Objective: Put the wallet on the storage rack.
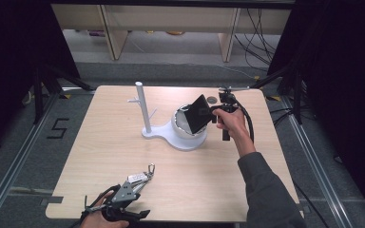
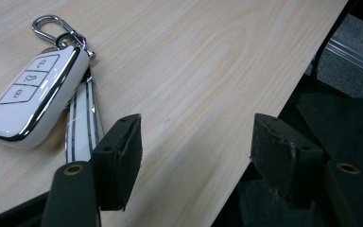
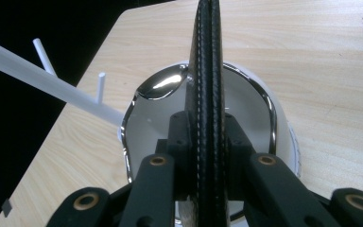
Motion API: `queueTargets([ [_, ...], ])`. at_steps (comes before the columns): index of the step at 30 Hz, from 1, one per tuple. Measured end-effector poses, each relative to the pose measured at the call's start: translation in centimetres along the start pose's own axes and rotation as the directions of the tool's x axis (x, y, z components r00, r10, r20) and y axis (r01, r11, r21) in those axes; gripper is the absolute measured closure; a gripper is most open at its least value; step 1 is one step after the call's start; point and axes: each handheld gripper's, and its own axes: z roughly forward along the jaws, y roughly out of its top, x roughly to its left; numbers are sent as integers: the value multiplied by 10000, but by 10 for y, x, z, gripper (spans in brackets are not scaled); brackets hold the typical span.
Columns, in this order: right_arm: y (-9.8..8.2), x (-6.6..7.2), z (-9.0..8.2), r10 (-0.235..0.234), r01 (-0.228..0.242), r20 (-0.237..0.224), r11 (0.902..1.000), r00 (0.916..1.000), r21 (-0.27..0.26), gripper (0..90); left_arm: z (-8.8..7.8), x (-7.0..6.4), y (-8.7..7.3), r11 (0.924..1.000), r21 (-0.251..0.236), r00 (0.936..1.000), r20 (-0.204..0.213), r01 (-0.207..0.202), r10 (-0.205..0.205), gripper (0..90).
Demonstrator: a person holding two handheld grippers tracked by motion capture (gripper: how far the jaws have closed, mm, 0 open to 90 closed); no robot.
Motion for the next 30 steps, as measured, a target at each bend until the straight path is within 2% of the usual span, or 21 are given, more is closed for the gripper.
queueTargets([
  [1,0,-1,2,-48,48,-61,10000,10000,-9,784,1,-1,0,9999,-32,9999,58,115,-115,344],
  [2,-1,0,4,135,-135,11,9998,9999,147,783,1,-1,0,9999,-81,9999,71,143,-142,343],
  [3,-1,-2,6,-141,141,-19,9999,9999,78,782,1,-2,0,9999,-10,9999,65,146,-146,343],
  [5,-1,-1,7,-20,20,8,10000,10000,91,782,1,-1,0,9999,105,10000,10,-1,1,343],
  [6,-2,-1,8,-113,112,79,9999,9999,63,780,0,-1,0,9999,117,10000,70,-11,11,343],
  [7,-2,-1,9,-32,32,-12,9999,10000,117,778,1,-2,-1,9998,97,9998,76,157,-158,343],
  [8,-2,-1,11,-166,165,49,9998,9999,106,775,0,-1,0,9999,127,10000,71,-52,51,343],
  [10,-2,0,13,-229,227,76,9996,9997,181,766,1,0,0,9998,166,10000,-14,-61,61,343],
  [12,-3,1,16,-288,287,76,9995,9996,157,748,1,-2,-1,9998,124,9999,80,139,-140,342],
  [14,-3,3,18,-234,232,87,9995,9997,234,738,0,0,0,9997,204,9999,13,-111,110,342],
  [17,-3,3,18,-295,292,116,9993,9995,241,705,1,-1,-1,9997,226,9999,22,-113,113,342],
  [22,-1,2,11,-378,371,241,9990,9990,259,636,1,0,0,9997,206,9999,10,-108,108,337],
  [24,0,2,8,-541,528,482,9982,9974,281,563,0,0,-1,9997,228,10000,-26,-65,66,337],
  [25,0,5,4,-162,140,589,9992,9981,387,558,0,-1,0,9998,162,9999,53,-112,111,337],
  [26,2,1,2,-676,655,743,9974,9949,311,559,1,-1,0,9998,139,9999,80,-109,108,336],
  [27,2,1,-2,-782,766,762,9968,9940,230,551,1,-1,0,9998,157,9999,88,-116,115,336],
  [28,3,0,-4,-757,744,719,9970,9945,206,548,1,-2,0,9999,141,9999,83,82,-84,336],
  [30,3,-2,-8,-822,806,760,9965,9937,235,539,1,-2,-1,9998,182,10000,26,88,-89,335],
])
